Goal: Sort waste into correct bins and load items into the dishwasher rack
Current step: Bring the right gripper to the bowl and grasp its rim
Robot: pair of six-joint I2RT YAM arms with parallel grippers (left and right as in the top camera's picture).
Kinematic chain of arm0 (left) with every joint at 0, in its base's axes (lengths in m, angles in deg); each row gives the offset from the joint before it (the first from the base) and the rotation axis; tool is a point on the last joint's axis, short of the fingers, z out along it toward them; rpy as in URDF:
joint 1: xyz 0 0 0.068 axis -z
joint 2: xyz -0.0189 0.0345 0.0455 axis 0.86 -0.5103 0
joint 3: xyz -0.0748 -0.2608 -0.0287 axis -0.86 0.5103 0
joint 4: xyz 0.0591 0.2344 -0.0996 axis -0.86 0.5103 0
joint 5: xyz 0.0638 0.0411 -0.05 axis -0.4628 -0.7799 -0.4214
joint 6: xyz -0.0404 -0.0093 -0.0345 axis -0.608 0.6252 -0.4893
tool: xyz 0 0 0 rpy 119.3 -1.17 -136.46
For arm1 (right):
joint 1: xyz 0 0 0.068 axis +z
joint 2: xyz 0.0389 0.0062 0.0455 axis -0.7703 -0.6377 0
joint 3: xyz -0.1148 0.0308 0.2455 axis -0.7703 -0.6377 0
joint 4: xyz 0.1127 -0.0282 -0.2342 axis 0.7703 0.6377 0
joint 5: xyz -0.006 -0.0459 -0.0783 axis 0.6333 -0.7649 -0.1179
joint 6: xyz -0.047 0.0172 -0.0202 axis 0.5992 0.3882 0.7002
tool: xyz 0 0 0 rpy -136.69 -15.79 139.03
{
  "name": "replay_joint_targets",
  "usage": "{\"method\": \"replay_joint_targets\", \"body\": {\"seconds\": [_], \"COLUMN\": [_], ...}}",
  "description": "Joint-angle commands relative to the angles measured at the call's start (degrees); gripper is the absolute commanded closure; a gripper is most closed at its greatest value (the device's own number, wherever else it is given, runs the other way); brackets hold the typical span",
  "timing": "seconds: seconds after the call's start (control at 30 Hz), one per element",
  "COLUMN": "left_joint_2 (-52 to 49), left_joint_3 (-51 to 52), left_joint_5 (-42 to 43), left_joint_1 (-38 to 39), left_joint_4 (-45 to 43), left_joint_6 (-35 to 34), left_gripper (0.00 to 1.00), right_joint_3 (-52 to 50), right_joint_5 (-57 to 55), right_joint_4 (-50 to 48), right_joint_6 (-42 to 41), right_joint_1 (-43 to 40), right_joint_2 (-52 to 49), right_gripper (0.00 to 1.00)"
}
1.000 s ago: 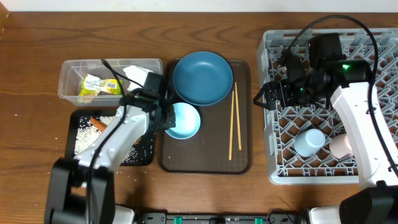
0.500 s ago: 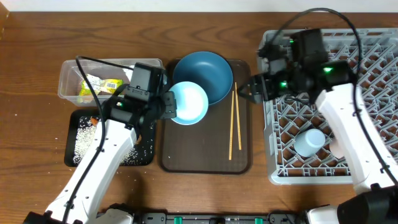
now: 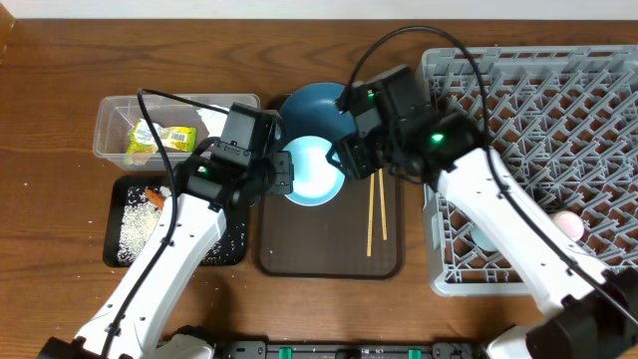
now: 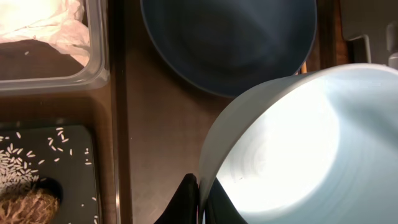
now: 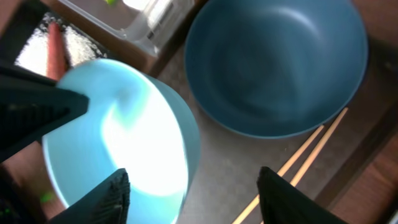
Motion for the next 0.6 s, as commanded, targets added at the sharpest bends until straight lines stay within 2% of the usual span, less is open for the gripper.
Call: {"method": "replay_joint_targets", "body": {"seconds": [0.0,0.2,0.4,0.5,0.57], "left_joint_2": [0.2,0.2,0.2,0.2,0.2], "left_joint_3": [-1.4,-1.4,-1.4,-1.4,-1.4], "left_joint_5": [0.2,0.2,0.2,0.2,0.2], "left_joint_1": [0.1,0.1,0.1,0.1,0.1], "left_joint_4": [0.1,0.1,0.1,0.1,0.1], "left_joint_6": [0.4,0.4,0.4,0.4,0.4], "left_gripper": [0.94,0.94,0.94,0.94,0.94], "right_joint_3": [0.7,0.7,0.9,0.9,0.9], "right_joint_5": [-3.5,-3.3,-3.3,-3.3,-3.3], "right_joint_4": [-0.2,-0.4,-1.6,-1.8,-1.8], "right_joint_6": [-0.6,-0.6,-0.6,-0.6,-0.6], "right_joint_1": [1.4,1.9,2.3,2.3,2.4], "right_joint_2": [-2.4,-3.9,-3.1,-2.9,-2.9], "right_gripper": [0.51,0.87,0.87,0.99,0.99]}}
